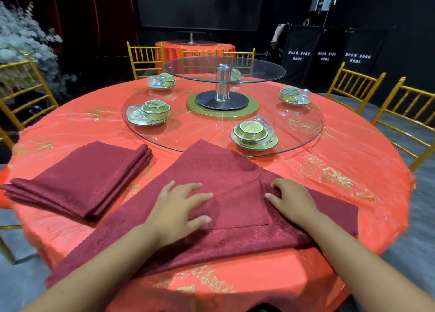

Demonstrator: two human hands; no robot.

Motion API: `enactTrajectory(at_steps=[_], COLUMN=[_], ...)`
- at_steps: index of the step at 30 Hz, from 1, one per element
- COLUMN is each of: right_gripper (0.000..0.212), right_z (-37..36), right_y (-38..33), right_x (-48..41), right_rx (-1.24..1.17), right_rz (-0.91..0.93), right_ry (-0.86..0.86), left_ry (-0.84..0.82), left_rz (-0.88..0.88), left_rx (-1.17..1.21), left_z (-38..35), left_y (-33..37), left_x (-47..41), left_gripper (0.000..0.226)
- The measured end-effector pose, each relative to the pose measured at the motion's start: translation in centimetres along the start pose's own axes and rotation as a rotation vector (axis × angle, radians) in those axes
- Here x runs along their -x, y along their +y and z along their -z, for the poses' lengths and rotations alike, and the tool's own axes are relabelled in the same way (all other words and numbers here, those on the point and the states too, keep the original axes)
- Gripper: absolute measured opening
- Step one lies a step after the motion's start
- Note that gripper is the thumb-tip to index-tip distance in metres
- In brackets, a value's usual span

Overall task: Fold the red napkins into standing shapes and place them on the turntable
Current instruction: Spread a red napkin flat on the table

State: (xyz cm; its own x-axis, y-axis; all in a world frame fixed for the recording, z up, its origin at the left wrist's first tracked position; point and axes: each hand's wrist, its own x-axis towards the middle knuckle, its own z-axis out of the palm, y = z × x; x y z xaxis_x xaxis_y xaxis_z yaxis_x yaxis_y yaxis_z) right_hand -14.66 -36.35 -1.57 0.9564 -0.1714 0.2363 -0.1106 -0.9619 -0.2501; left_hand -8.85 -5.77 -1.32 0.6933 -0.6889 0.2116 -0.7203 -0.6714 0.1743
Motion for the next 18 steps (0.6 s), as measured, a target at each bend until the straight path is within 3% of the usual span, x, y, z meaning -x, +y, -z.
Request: enactTrajectory(at_steps=[3,7,11,13,15,18], right_gripper=[0.021,0.015,0.014,0.014,0.012,0.011], right_z=[-0.5,-0.8,-0.5,-0.3,0.0,0.4], right_y=[-0.1,0.0,0.2,0.1,0.0,-0.3], right_x=[-0.1,0.1,-0.1,-0.2,-0.5,-1.0], right_rx=[-0.033,-0.076,-0.072,-0.071,-0.071,-0.052], right_rz=[-0.022,-0.043,-0.05,-0.053,-0.06,-0.119], right_ry=[-0.001,-0.01,-0.036,-0.039,-0.038,-0.045], left_ry=[0.032,-0.094,0.042,0.051,0.106,0.149], left_rz=[-0.238,-0.169,-0.253,-0.113,0.139,0.426], left_rx=[-0.089,-0.195,-0.317,-0.207,-0.076,-0.053], left_z=[-0.7,-1.1,-1.0,-0.3,0.7,2.2], left_y=[1.7,2.5,2.1,1.5,0.5,-2.2], left_x=[-0.7,-2.3,-3.2,-4.1,-6.0,-8.6], left_gripper=[0.057,0.041,0.015,0.012,0.017,0.017])
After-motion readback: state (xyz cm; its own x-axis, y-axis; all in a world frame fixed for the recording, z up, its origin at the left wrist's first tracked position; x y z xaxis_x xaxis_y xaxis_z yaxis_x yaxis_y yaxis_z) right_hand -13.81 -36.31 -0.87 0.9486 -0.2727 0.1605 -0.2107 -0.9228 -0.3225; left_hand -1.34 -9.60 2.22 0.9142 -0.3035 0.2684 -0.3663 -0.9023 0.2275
